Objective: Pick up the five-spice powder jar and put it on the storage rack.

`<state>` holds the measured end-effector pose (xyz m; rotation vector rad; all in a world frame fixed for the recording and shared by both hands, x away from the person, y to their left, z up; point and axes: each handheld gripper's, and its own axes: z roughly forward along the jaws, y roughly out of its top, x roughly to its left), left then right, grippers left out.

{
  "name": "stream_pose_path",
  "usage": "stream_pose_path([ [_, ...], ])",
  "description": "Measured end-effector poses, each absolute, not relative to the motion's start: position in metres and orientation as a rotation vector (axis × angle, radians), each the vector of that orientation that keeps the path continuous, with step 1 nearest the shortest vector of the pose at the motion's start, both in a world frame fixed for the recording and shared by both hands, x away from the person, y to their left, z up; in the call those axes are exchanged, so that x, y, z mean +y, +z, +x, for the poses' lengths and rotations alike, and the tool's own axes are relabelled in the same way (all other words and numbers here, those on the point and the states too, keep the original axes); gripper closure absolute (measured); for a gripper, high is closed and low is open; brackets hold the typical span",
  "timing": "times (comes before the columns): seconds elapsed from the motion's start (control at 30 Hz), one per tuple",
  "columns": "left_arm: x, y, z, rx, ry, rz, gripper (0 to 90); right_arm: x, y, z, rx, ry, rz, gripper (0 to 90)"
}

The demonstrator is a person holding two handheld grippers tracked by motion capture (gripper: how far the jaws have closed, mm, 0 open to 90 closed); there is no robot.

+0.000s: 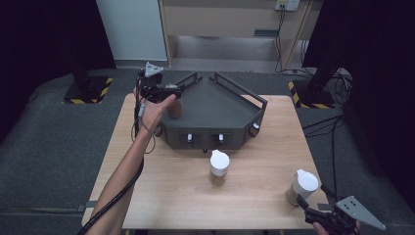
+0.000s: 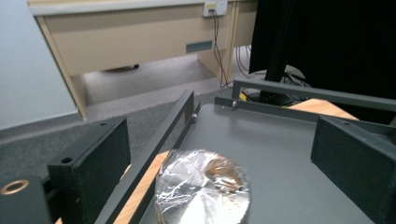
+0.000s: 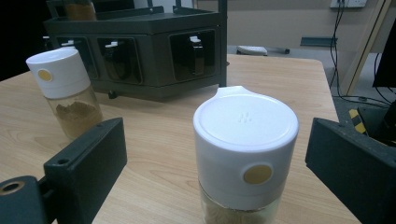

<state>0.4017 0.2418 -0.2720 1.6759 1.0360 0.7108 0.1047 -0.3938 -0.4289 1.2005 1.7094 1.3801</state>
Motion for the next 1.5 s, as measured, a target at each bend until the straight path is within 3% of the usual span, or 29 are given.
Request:
stream_pose_path([
  [0.67, 0.286, -0.269, 0.332, 0.793, 0.612, 1.697, 1.8, -0.392, -0.428, 0.106, 1.723, 1.374, 1.192, 5.4],
  [1.5, 0.343, -0.332, 0.236, 0.715, 0.628, 1.647, 2.3, -0.391, -0.427, 0.106, 1.732, 1.369, 1.187, 5.4],
])
